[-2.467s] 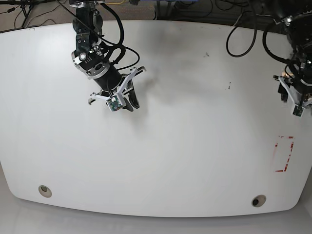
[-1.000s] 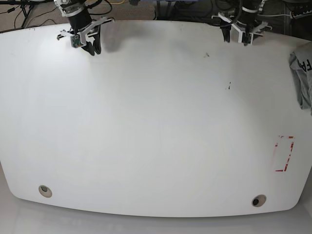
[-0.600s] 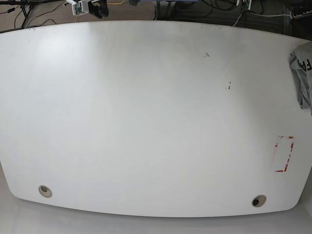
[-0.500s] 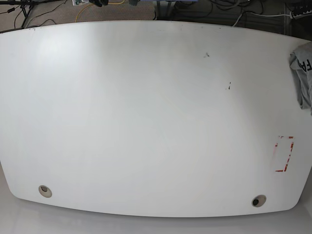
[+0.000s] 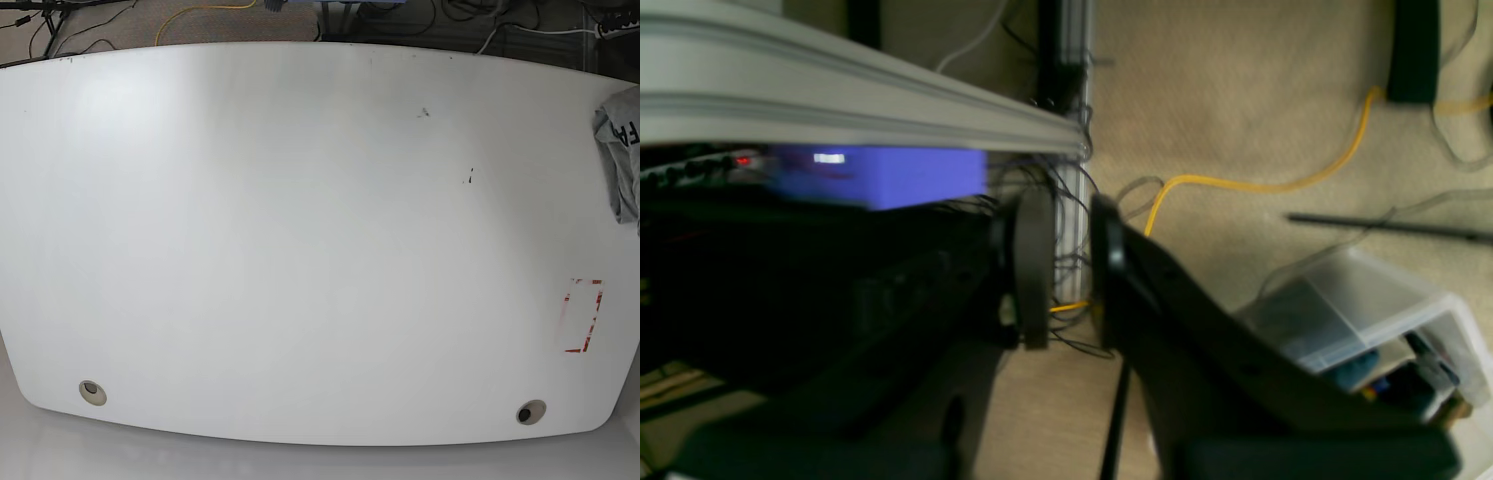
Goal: Fold the T-shirt properly
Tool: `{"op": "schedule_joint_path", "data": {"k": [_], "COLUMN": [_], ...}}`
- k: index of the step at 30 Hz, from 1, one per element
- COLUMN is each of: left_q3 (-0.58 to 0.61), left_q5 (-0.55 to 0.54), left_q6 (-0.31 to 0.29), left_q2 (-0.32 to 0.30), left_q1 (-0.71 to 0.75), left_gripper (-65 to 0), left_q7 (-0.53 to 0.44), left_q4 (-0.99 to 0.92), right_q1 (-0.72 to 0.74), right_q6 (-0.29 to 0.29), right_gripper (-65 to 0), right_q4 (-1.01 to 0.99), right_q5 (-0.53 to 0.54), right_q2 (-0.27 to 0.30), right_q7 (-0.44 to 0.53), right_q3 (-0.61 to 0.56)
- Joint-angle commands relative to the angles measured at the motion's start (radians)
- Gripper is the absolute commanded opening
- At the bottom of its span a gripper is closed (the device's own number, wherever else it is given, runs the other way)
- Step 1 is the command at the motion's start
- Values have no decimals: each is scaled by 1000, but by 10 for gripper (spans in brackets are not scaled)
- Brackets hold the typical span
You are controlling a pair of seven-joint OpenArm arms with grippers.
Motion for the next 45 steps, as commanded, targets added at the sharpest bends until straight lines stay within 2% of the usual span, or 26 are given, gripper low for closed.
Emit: {"op": "schedule_joint_path", "data": {"k": [1, 5, 12, 20, 26, 29, 33, 36, 45], "left_q3": [-3, 0, 95, 123, 124, 124, 124, 124, 124], "left_q5": [0, 6, 4, 4, 18, 52, 101, 130, 164], "left_q6": [-3, -3, -1, 1, 1, 11, 106, 154, 160], "left_q2": [-16, -33, -73, -91, -104, -104, -104, -104, -100], "left_q1": [-54, -178, -353, -537, -669, -699, -745, -763, -794], "left_gripper": [-306, -306, -306, -304, -303, -303, -301, -301, -301], "left_q7": [0, -1, -11, -169, -242, -261, -262, -262, -261], "left_q4": [-95, -260, -510, -850, -1070, -1119, -1133, -1133, -1134], "right_q1": [48, 147, 288, 408, 515, 558, 615, 651, 718], "right_q6": [8, 7, -3, -7, -53, -58, -59, -59, -59], "right_gripper": [-555, -555, -555, -555, -555, -555, -552, -550, -549], "right_q4": [-81, -213, -397, -532, -697, -757, -831, -866, -949], "right_q5": [-57, -152, -191, -261, -280, -280, -280, -280, -281], "right_q2": [5, 2, -2, -3, 0, 3, 3, 3, -2], "right_q7": [12, 17, 15, 12, 13, 15, 15, 15, 15], "right_q3": [-24, -51, -59, -59, -57, -57, -57, -57, -59]}}
